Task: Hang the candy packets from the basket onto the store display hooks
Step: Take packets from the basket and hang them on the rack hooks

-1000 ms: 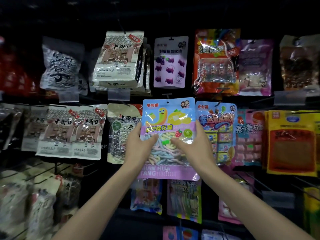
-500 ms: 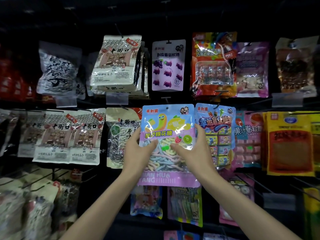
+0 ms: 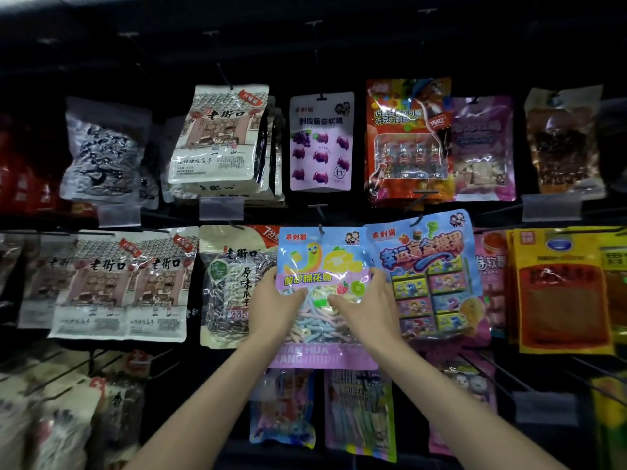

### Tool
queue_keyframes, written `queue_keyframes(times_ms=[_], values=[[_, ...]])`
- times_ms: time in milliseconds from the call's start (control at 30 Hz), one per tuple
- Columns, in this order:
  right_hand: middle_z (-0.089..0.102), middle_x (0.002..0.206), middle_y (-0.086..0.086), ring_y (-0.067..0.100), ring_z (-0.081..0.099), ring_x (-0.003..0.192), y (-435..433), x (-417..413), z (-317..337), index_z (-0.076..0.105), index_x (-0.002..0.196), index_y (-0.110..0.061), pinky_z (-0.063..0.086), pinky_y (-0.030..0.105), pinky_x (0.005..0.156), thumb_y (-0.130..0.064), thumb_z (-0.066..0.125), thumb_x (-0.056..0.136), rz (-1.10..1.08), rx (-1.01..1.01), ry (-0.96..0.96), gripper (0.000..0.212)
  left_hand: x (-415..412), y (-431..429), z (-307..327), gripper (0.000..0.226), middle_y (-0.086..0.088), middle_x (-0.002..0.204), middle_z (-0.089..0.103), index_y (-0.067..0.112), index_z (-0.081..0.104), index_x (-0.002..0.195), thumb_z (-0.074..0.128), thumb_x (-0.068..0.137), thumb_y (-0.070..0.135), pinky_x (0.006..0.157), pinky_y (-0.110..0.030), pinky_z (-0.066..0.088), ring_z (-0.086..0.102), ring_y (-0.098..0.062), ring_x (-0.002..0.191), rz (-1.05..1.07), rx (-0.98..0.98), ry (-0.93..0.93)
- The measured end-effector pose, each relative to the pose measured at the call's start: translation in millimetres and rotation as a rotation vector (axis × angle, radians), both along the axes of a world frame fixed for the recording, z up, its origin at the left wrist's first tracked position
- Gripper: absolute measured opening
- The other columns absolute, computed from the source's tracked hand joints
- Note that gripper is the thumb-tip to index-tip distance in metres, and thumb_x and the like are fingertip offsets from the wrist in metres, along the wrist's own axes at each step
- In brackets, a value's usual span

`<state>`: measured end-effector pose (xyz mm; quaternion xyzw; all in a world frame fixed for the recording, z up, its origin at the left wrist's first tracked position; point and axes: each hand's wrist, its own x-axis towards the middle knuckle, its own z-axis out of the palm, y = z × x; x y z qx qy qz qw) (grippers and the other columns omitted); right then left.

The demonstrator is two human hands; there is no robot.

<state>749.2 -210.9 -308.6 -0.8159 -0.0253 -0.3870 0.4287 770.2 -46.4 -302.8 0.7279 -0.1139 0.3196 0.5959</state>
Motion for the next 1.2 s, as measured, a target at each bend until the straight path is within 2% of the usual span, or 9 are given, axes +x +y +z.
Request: queue_keyframes(times_ms=[167,300,533,700,833,900,967,1033,1200], values=[[0.04,0.154,0.009,0.032,0.056,0.129,-2.4,24.0,6.1,0.026,0.156,-0.014,0.052,0.043,0.094,-0.047,0.082,0.086,-0.077,-0.055,0.036,0.094,28.9,-6.1,3.8,0.021,0.013,0.1,0.074,0.04,0.06,0.097,0.077,0.091,0.031,0.077,-0.048,0.064,0.076,-0.02,0.081,0.031,0.051,0.062],[0.044,0.147,0.01,0.034,0.059,0.122,-6.9,41.3,8.7,0.031,0.15,-0.016,0.054,0.043,0.09,-0.044,0.082,0.087,-0.119,-0.099,0.058,0.086,49.2,-8.4,7.8,0.033,0.011,0.092,0.071,0.04,0.052,0.085,0.077,0.092,0.018,0.081,-0.05,0.064,0.076,-0.026,0.083,-0.017,0.027,0.125],[0.055,0.136,0.011,0.034,0.066,0.112,-9.3,73.6,6.2,0.031,0.15,-0.017,0.058,0.046,0.087,-0.039,0.081,0.089,-0.172,-0.139,0.082,0.082,76.7,-16.5,3.3,0.026,0.01,0.089,0.074,0.039,0.06,0.103,0.068,0.093,0.016,0.077,-0.044,0.064,0.075,-0.019,0.078,-0.027,0.042,0.133],[0.051,0.14,0.014,0.035,0.065,0.115,-8.9,95.6,4.5,0.029,0.152,-0.016,0.057,0.043,0.087,-0.027,0.079,0.092,-0.175,-0.15,0.102,0.079,89.8,-26.9,4.1,0.031,0.007,0.083,0.073,0.035,0.063,0.12,0.061,0.096,0.016,0.054,-0.025,0.047,0.064,-0.012,0.064,0.0,-0.007,0.107],[0.044,0.142,0.013,0.032,0.06,0.116,-10.1,107.5,2.3,0.024,0.158,-0.019,0.052,0.035,0.078,-0.016,0.073,0.094,-0.222,-0.21,0.127,0.081,106.2,-31.3,-0.1,0.023,0.007,0.088,0.075,0.047,0.061,0.108,0.061,0.094,0.029,0.075,-0.042,0.064,0.075,-0.02,0.076,-0.018,-0.058,0.136],[0.04,0.142,0.013,0.032,0.057,0.12,-9.1,112.9,1.3,0.026,0.158,-0.022,0.057,0.037,0.085,-0.014,0.072,0.094,-0.251,-0.242,0.116,0.079,111.5,-32.9,-1.5,0.024,0.005,0.097,0.076,0.052,0.057,0.108,0.061,0.09,0.037,0.078,-0.045,0.064,0.075,-0.021,0.08,0.005,-0.055,0.147],[0.039,0.14,0.013,0.031,0.057,0.117,-7.2,117.9,-0.4,0.03,0.156,-0.024,0.058,0.039,0.085,-0.011,0.069,0.095,-0.252,-0.266,0.093,0.074,114.1,-35.0,-0.2,0.053,0.002,0.131,0.067,0.051,0.049,0.138,0.06,0.087,0.044,0.079,-0.036,0.06,0.07,-0.02,0.096,0.036,0.016,0.13],[0.038,0.143,0.015,0.03,0.059,0.112,-5.3,121.1,-1.9,0.029,0.157,-0.026,0.058,0.037,0.081,-0.01,0.069,0.095,-0.246,-0.278,0.084,0.075,116.1,-37.7,2.4,0.071,-0.005,0.157,0.043,0.035,0.031,0.16,0.061,0.095,0.038,0.084,-0.029,0.048,0.06,-0.025,0.118,0.097,0.089,0.16],[0.035,0.144,0.017,0.03,0.058,0.113,-4.0,123.6,-4.1,0.024,0.158,-0.024,0.059,0.039,0.084,-0.017,0.069,0.097,-0.293,-0.331,0.074,0.076,115.7,-40.0,1.4,0.077,-0.007,0.17,0.018,0.023,0.02,0.165,0.057,0.098,0.03,0.102,-0.04,0.048,0.049,-0.033,0.138,0.158,0.216,0.157]])
